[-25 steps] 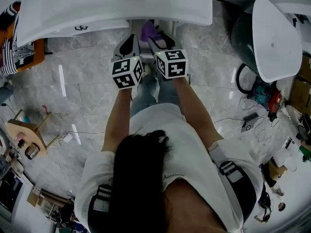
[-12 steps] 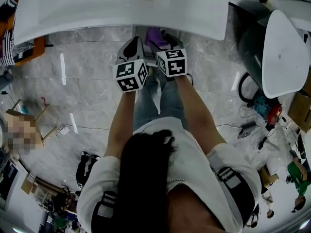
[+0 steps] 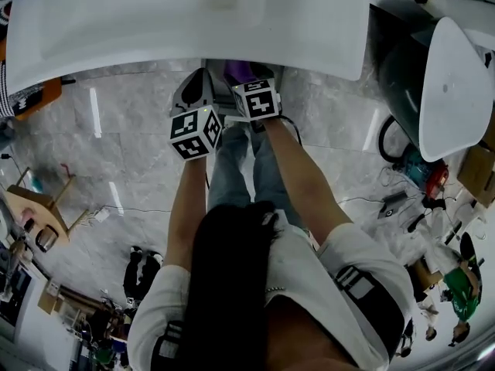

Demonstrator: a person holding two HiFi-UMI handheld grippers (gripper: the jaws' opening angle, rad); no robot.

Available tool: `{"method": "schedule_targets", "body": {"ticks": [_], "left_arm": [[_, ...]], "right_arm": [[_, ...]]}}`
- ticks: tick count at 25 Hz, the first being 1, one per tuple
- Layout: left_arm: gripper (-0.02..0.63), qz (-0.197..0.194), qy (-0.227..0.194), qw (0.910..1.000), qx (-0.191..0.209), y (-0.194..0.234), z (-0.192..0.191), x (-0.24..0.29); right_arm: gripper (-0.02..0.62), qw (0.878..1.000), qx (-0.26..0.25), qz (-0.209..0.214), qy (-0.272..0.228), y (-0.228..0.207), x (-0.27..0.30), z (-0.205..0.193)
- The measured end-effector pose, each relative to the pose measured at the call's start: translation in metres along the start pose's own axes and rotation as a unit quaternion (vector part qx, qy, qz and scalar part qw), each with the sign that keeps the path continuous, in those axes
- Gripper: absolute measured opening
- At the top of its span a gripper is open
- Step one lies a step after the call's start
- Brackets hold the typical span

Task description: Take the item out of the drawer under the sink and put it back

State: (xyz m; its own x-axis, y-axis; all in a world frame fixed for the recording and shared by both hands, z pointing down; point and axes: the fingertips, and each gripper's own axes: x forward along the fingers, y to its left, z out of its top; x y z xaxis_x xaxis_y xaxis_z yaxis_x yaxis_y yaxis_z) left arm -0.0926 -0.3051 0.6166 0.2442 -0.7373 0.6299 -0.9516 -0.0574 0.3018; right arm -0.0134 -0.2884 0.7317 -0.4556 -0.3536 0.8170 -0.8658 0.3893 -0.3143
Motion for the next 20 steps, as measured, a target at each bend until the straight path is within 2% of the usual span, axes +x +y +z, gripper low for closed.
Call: {"method": "schedule_targets", "body": {"ticks": [10, 20], "left_arm": [[0.003, 0.01, 0.002, 0.9999, -0.003, 0.015, -0.01, 0.011], [0.003, 0.02, -0.002, 0.9995, -0.025, 0.032, -0.018, 0.014]], "right_arm": [[0.305, 0.999, 0.013, -0.011, 0.044, -0.012, 0.036, -0.018], [0.305, 0.996, 0.007, -0.049, 0.077, -0.019, 0.063, -0.037]]}}
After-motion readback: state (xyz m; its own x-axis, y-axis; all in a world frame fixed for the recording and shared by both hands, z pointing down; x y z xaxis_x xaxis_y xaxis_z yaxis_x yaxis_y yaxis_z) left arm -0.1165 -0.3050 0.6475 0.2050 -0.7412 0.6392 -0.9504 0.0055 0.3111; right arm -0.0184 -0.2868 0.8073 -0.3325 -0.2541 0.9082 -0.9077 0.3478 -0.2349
